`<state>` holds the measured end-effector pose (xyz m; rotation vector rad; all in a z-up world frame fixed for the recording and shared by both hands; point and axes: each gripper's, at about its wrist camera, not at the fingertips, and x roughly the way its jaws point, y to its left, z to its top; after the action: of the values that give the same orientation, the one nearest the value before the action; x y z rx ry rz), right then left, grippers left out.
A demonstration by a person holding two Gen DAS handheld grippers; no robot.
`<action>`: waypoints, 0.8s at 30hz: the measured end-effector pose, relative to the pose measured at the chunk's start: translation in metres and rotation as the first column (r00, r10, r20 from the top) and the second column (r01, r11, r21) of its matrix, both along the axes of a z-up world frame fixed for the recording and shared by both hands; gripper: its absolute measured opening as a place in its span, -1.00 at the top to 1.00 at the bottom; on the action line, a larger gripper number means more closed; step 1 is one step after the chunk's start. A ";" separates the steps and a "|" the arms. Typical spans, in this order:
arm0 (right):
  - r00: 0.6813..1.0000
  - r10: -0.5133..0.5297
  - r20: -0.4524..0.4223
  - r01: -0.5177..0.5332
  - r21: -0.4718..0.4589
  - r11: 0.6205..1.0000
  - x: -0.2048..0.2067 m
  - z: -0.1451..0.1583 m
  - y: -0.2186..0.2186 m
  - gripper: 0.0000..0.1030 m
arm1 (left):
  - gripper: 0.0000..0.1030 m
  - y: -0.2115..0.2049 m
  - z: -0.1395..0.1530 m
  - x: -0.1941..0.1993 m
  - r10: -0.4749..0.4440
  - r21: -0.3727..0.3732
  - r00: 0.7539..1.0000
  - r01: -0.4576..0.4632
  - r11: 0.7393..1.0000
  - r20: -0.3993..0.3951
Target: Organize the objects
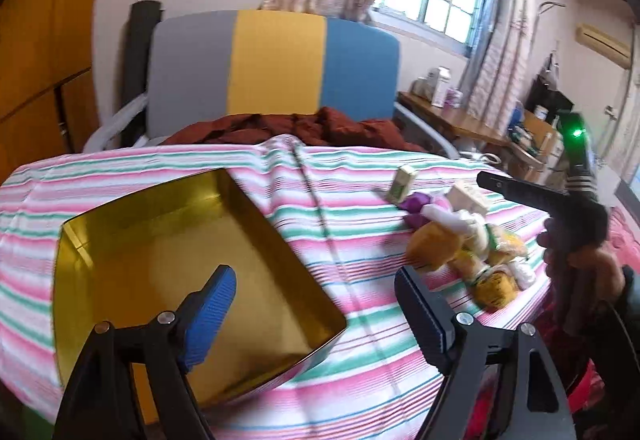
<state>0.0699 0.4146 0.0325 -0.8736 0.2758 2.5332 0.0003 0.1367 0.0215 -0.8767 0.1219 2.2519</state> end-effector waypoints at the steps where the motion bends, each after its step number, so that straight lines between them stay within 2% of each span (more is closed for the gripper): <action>1: 1.000 -0.026 0.003 0.026 0.000 1.000 0.003 -0.001 0.012 -1.00 | -0.62 0.006 0.001 -0.002 -0.012 -0.005 1.000 0.012 1.000 0.005; 4: 0.991 -0.133 0.005 0.133 -0.020 0.991 0.013 -0.006 0.057 -1.00 | -0.62 0.026 0.002 -0.007 -0.053 -0.016 0.998 0.053 0.998 0.023; 8: 0.958 -0.285 -0.039 0.277 -0.141 0.950 0.037 -0.021 0.107 -1.00 | -0.62 0.060 0.000 -0.011 -0.132 -0.063 0.990 0.135 0.989 0.042; 10: 0.944 -0.329 -0.014 0.319 -0.213 0.924 0.042 -0.029 0.122 -1.00 | -0.61 0.081 -0.004 -0.014 -0.173 -0.091 0.983 0.179 0.980 0.067; 12: 0.939 -0.342 -0.035 0.319 -0.282 0.905 0.050 -0.031 0.132 -1.00 | -0.61 0.098 -0.005 -0.014 -0.208 -0.103 0.975 0.215 0.971 0.075; 16: 0.934 -0.352 -0.058 0.323 -0.283 0.903 0.056 -0.026 0.132 -1.00 | -0.61 0.141 -0.006 -0.016 -0.274 -0.144 0.959 0.282 0.949 0.073; 19: 0.932 -0.353 -0.076 0.317 -0.296 0.901 0.058 -0.025 0.132 -1.00 | -0.61 0.174 -0.006 -0.020 -0.339 -0.159 0.934 0.353 0.922 0.112; 24: 0.924 -0.370 -0.096 0.321 -0.328 0.888 0.061 -0.026 0.136 -1.00 | -0.60 0.225 -0.019 -0.029 -0.394 -0.235 0.908 0.417 0.878 0.139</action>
<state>0.1304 0.5503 0.0064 -0.6597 0.8210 2.2522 -0.0285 0.3621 0.0027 -0.9808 0.5246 1.8228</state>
